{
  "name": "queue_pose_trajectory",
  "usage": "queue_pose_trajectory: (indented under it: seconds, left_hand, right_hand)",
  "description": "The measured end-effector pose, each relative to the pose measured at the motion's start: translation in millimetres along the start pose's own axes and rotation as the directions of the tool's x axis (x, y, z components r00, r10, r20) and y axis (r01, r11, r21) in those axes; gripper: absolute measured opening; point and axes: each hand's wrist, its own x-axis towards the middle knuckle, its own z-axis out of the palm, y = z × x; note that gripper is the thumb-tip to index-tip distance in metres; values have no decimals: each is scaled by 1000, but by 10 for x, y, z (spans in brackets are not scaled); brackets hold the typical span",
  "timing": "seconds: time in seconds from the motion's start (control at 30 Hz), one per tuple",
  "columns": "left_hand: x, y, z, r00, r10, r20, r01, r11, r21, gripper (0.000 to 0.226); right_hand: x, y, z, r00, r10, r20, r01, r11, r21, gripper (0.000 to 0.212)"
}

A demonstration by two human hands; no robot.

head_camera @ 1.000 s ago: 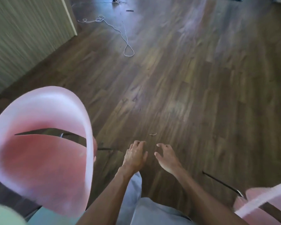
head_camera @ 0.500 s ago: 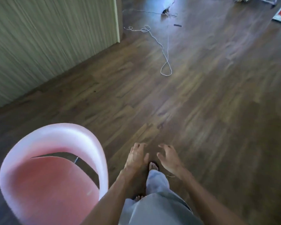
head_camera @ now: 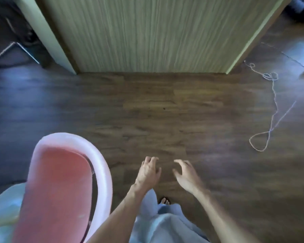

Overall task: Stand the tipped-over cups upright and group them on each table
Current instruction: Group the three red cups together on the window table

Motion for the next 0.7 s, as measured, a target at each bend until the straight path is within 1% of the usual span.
queue_pose_trajectory:
  seconds: [0.1,0.2,0.23,0.37,0.47,0.53,0.6,0.7]
  left_hand:
    - [374,-54,-223,990,-115,-85,109,992,-71,42]
    - [773,-235,-410,960,-218,-177,189,968,-168,60]
    - [924,-318,-478,946,-249,-207,211,959,-189,60]
    - [1406,-704,-909,884,-400,-244,326,899,-293,40]
    - [1659,-1022,-1359,833,-505,-227,414,840,-351,33]
    - [1795,-1240,-1715,780,-579,-238,464,790,-401,35]
    - [1886,-1493,-2020,705,-660,-261,509,727,-461,37]
    - [1982,-1893,-2490,604,-743,-288,536,647,-542,41]
  right_hand:
    - [569,-323,-193,991,-108,78,113,991,-70,39]
    - [1166,-711,-264,971,-194,142,213,968,-135,39]
    - [1370,-866,-276,962,-221,163,246,958,-151,39]
    - [2095,-1605,-236,920,-285,268,347,912,-220,38]
    - [2562,-2249,-132,868,-348,353,450,852,-267,37]
    - [2896,-2741,-19,825,-376,422,518,802,-297,38]
    - [3156,-3253,125,777,-396,489,581,749,-317,39]
    - [3487,-4019,422,687,-433,583,684,657,-318,40]
